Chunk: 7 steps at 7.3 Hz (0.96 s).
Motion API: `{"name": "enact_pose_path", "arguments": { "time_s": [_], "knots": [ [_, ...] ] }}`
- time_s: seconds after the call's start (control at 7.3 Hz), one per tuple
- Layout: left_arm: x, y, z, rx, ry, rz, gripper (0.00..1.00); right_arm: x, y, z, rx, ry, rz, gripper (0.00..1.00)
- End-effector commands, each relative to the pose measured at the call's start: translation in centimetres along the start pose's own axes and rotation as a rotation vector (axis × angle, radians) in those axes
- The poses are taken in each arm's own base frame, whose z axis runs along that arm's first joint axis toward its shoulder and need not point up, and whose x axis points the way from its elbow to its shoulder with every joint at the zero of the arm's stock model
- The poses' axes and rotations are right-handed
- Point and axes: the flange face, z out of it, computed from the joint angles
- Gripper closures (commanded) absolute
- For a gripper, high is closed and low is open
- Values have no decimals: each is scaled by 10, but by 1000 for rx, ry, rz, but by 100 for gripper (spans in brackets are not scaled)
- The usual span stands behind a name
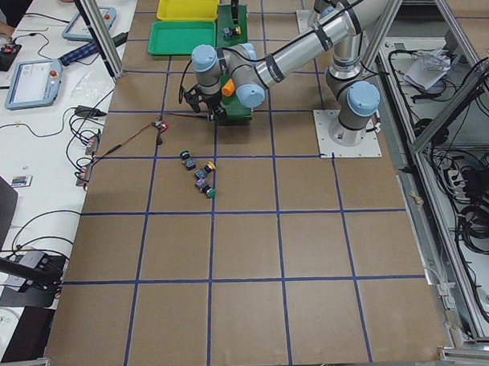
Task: Sort buttons by color to trays
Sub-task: 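Grasp the yellow-capped button with the right gripper, drop it in yellow tray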
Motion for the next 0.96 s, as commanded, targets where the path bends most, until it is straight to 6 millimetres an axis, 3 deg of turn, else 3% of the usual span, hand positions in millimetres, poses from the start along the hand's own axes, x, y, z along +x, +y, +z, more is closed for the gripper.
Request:
{"name": "enact_pose_path", "arguments": {
  "time_s": [0.0, 0.27, 0.41, 0.55, 0.68, 0.82],
  "knots": [
    [-27, -76, -6, 39, -77, 249, 0, -5, 0, 13, -18, 1, 17, 4],
    [-73, -104, 24, -18, -67, 357, 0, -6, -15, 27, -5, 1, 10, 8],
    [-85, -107, 33, -39, -68, 397, 0, -6, -16, 28, -6, 3, 5, 21],
    [-103, -104, 50, -76, -55, 398, 0, -6, -16, 28, -7, 3, 5, 71],
    [-120, -97, 62, -103, -43, 374, 0, -6, -16, 30, -15, 3, 5, 95],
    [-130, -94, 69, -107, -40, 363, 0, -6, -16, 30, -19, 7, 3, 100]
  ]
}}
